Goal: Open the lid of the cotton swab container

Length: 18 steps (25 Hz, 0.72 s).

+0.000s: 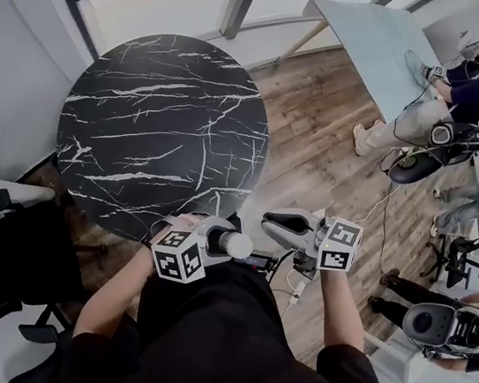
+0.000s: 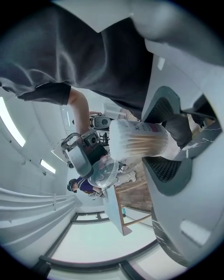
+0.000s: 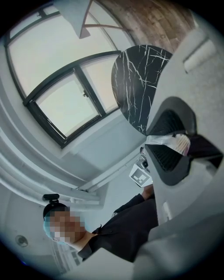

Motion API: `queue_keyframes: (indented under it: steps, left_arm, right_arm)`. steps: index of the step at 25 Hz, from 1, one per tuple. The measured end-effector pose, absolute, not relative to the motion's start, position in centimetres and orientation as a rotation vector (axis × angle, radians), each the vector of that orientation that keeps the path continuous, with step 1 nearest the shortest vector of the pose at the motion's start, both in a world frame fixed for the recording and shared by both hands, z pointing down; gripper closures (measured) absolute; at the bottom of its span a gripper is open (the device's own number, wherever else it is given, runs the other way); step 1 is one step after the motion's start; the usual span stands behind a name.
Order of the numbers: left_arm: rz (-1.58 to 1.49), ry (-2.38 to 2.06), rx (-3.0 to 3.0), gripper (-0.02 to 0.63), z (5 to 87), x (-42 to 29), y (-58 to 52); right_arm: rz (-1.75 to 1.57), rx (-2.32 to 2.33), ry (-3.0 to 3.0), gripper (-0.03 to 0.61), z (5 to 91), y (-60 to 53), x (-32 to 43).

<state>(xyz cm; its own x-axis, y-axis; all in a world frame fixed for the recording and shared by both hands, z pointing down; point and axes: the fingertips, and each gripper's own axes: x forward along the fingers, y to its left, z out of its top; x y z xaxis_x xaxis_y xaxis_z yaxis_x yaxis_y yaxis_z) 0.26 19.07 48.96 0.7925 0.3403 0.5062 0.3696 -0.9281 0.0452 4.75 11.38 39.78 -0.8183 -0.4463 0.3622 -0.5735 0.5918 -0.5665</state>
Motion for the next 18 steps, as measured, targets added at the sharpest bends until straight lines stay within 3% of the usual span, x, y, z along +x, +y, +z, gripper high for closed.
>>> queue_keyframes:
  steps: [13, 18]
  left_arm:
    - [-0.752, -0.642, -2.949, 0.370, 48.1, 0.8, 20.0]
    - [-0.753, -0.612, -2.961, 0.370, 48.1, 1.1, 20.0]
  right_arm:
    - [1.102, 0.928, -2.609, 0.520, 41.3, 11.0, 6.5]
    - [1.115, 0.979, -2.633, 0.477, 41.1, 10.9, 7.0]
